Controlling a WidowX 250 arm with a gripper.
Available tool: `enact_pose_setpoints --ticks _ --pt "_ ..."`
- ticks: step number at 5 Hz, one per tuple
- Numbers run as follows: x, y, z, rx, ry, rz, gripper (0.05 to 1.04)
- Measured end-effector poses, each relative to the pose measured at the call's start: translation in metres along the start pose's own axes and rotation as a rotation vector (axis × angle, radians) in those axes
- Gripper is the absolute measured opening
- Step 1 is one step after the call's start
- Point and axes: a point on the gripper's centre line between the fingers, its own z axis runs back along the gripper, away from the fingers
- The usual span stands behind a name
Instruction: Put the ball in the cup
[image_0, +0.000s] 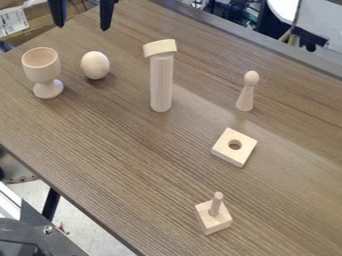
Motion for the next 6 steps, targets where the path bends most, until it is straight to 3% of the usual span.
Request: enact_pose_setpoints --ticks 1,3,5,6 --pt "-0.002 0.000 -0.012 0.008 0.039 -0.003 0.999" --pt "0.000 -0.008 -0.005 0.018 -0.048 -0.077 0.999" --pt "0.010 -0.019 -0.005 -0.008 -0.080 -0.092 0.999" --pt "0.021 -0.020 -0.018 0.005 -0.052 -0.099 0.999"
